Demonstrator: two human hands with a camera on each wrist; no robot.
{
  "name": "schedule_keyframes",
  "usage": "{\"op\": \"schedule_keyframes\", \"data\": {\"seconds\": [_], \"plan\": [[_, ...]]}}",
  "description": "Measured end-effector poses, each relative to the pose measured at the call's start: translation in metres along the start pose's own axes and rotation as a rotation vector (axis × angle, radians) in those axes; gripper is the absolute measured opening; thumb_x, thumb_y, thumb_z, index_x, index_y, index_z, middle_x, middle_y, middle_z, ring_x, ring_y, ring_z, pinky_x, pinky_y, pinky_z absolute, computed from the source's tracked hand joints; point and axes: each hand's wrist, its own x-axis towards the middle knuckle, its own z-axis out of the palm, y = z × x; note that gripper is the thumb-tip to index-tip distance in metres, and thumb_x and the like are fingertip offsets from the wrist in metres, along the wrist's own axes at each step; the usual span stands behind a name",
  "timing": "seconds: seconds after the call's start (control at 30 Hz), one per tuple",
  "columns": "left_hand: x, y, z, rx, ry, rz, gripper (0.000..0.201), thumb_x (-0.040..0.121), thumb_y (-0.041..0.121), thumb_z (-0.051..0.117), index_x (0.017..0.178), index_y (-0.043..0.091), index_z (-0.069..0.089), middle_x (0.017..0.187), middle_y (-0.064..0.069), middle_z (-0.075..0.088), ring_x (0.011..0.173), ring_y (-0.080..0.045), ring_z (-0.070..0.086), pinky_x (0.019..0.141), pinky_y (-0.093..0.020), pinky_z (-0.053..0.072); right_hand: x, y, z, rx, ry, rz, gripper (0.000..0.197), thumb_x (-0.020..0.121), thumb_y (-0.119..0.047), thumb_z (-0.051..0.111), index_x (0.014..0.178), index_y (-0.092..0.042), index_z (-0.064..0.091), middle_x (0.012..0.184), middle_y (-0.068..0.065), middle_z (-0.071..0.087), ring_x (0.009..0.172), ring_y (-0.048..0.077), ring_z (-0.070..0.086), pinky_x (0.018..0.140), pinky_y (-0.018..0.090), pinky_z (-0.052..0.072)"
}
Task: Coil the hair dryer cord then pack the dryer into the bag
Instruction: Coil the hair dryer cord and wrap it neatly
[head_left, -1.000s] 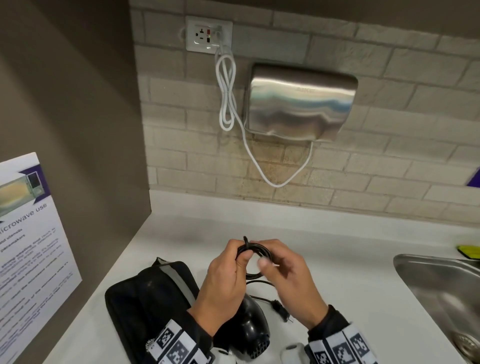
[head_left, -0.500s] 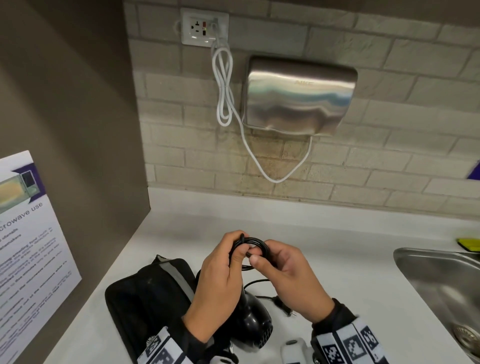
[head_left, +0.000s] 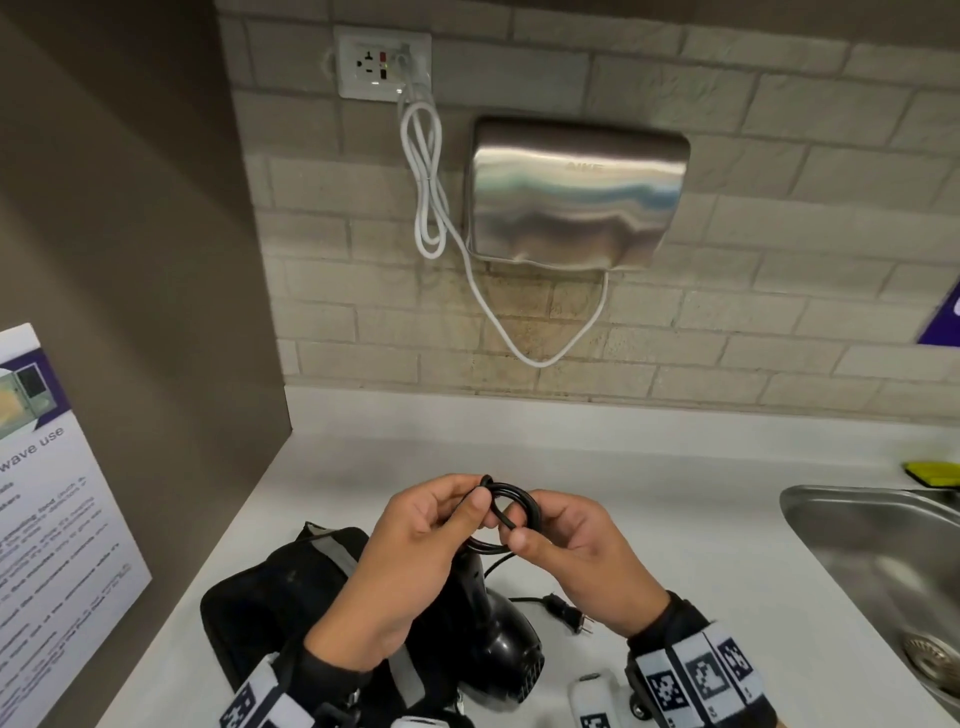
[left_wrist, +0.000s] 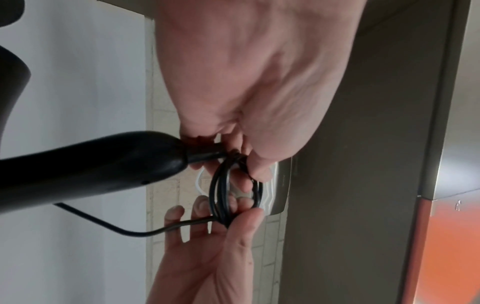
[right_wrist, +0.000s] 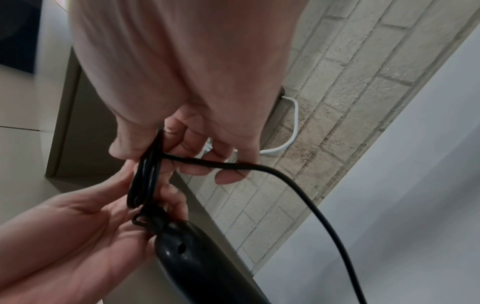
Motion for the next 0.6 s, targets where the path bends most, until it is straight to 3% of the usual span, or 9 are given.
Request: {"op": "schedule_keyframes", "data": {"seconds": [0.1,0.23,0.3,0.37,0.43,0.5,0.6], "plan": [[0.000,0.002,-0.001,0.009,-0.025,-0.044,0.027,0.096,0.031,0.056,0.083,0.014,0.072,0.075,0.004,0.064,0.080,-0.008,0.059,0.085,-0.026,0.042,0.000,-0.001,-0.002,-0.083,0.043,-0.021,0.010,0.079,-0.018,0.075,0.086,-0.016,0.068,0.082,-0.004,0.067,0.080,0.013,0.060,0.082,0.030,0.048],[0.001,0.004,-0.003,-0.050,-0.022,-0.097,0.029,0.094,0.036,0.057,0.085,0.014,0.074,0.078,0.003,0.065,0.084,-0.008,0.059,0.089,-0.030,0.040,-0.002,0.001,-0.001,-0.159,0.219,-0.131,0.038,0.077,-0.010,0.080,0.106,-0.022,0.057,0.085,0.004,0.070,0.088,0.022,0.067,0.089,0.037,0.052],[0.001,0.005,-0.002,-0.105,-0.041,-0.108,0.026,0.093,0.035,0.058,0.084,0.016,0.074,0.079,0.003,0.064,0.083,-0.005,0.059,0.088,-0.029,0.038,-0.003,0.005,0.003,-0.333,0.323,-0.259,0.034,0.081,-0.007,0.077,0.103,-0.025,0.058,0.092,-0.001,0.070,0.091,0.020,0.068,0.088,0.033,0.053],[0.001,0.005,-0.001,-0.113,-0.055,-0.106,0.025,0.092,0.035,0.058,0.085,0.016,0.073,0.078,0.004,0.065,0.082,-0.004,0.060,0.088,-0.028,0.037,-0.003,0.009,0.007,-0.542,0.368,-0.391,0.024,0.083,-0.006,0.074,0.100,-0.020,0.067,0.094,-0.009,0.070,0.092,0.014,0.068,0.082,0.032,0.055],[0.003,0.005,-0.001,-0.088,-0.047,-0.079,0.024,0.092,0.032,0.059,0.088,0.014,0.074,0.076,0.005,0.067,0.081,-0.003,0.062,0.086,-0.025,0.039,-0.005,0.014,0.011,-0.641,0.400,-0.442,0.015,0.084,-0.007,0.074,0.097,-0.015,0.072,0.096,-0.007,0.071,0.092,0.009,0.067,0.080,0.027,0.054],[0.003,0.003,0.001,-0.012,-0.024,0.007,0.022,0.092,0.031,0.058,0.092,0.017,0.074,0.074,0.007,0.068,0.080,-0.003,0.065,0.082,-0.020,0.043,-0.008,0.012,0.014,-0.662,0.421,-0.363,0.008,0.087,-0.017,0.072,0.094,-0.020,0.073,0.098,-0.010,0.069,0.094,0.009,0.065,0.079,0.020,0.051],[0.001,-0.011,0.002,0.343,0.085,0.251,0.016,0.091,0.040,0.053,0.097,0.031,0.065,0.078,0.009,0.067,0.079,-0.006,0.065,0.074,-0.014,0.045,-0.009,0.001,0.018,-0.497,0.422,-0.057,0.004,0.085,-0.029,0.072,0.081,-0.028,0.072,0.104,-0.008,0.060,0.099,0.009,0.060,0.076,0.017,0.047]]}}
